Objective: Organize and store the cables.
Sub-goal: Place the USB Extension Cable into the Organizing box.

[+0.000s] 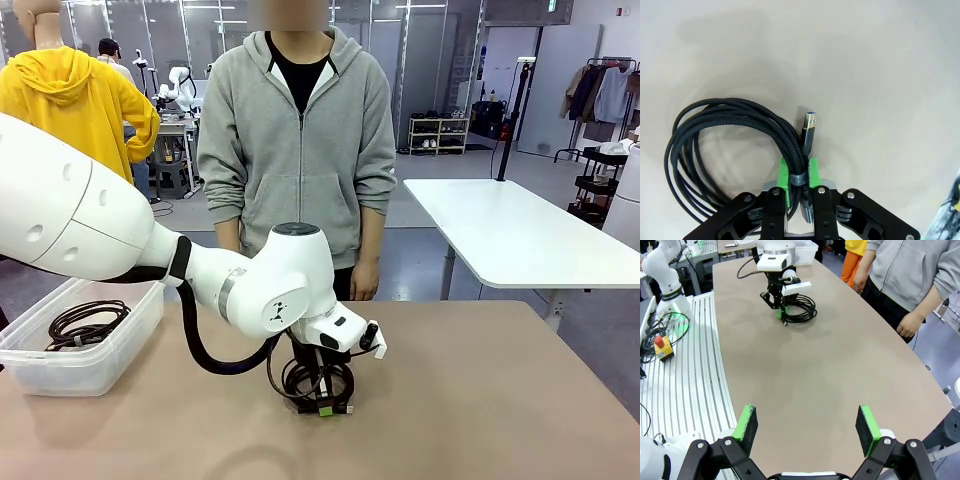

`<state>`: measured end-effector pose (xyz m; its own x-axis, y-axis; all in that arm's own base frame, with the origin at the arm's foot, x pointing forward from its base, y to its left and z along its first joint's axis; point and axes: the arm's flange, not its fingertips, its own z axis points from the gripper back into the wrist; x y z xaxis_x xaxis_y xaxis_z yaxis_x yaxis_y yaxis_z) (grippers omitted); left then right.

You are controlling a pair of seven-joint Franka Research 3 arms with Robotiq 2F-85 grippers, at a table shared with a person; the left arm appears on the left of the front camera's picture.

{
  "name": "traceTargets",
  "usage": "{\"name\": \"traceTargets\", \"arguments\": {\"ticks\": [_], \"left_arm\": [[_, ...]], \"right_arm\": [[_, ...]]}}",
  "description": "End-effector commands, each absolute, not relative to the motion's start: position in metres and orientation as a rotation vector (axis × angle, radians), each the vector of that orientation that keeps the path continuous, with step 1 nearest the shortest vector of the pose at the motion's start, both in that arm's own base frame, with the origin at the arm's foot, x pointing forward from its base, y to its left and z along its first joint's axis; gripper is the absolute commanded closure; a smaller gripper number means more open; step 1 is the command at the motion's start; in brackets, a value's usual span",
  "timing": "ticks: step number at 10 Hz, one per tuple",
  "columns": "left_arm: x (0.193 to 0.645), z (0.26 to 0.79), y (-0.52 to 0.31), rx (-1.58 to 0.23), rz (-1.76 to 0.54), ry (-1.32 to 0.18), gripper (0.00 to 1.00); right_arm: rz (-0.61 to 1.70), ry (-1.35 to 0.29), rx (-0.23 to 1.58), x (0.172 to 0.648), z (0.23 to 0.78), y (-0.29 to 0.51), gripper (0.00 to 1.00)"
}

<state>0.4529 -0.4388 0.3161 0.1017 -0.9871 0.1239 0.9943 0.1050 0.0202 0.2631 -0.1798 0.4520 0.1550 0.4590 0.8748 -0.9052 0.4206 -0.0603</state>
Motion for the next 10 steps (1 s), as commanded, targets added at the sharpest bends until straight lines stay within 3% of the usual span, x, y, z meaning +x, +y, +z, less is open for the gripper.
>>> {"name": "traceTargets", "arguments": {"ticks": [1,3,6,8,10], "left_arm": [[0.455,0.350,-0.439,-0.052,-1.435,-0.093,1.00],[0.457,0.384,-0.438,-0.049,-1.481,-0.062,1.00],[0.451,0.438,-0.428,-0.021,-1.551,-0.137,1.00],[0.446,0.444,-0.428,-0.079,-1.585,-0.143,1.00],[0.452,0.444,-0.436,-0.004,-1.533,-0.160,1.00]], "right_arm": [[1.065,-0.999,0.556,0.264,0.452,-0.180,0.00],[1.065,-0.999,0.556,0.264,0.452,-0.180,0.00],[1.065,-0.999,0.556,0.264,0.452,-0.180,0.00],[1.065,-0.999,0.556,0.264,0.452,-0.180,0.00],[1.065,-0.999,0.556,0.264,0.452,-0.180,0.00]]}}
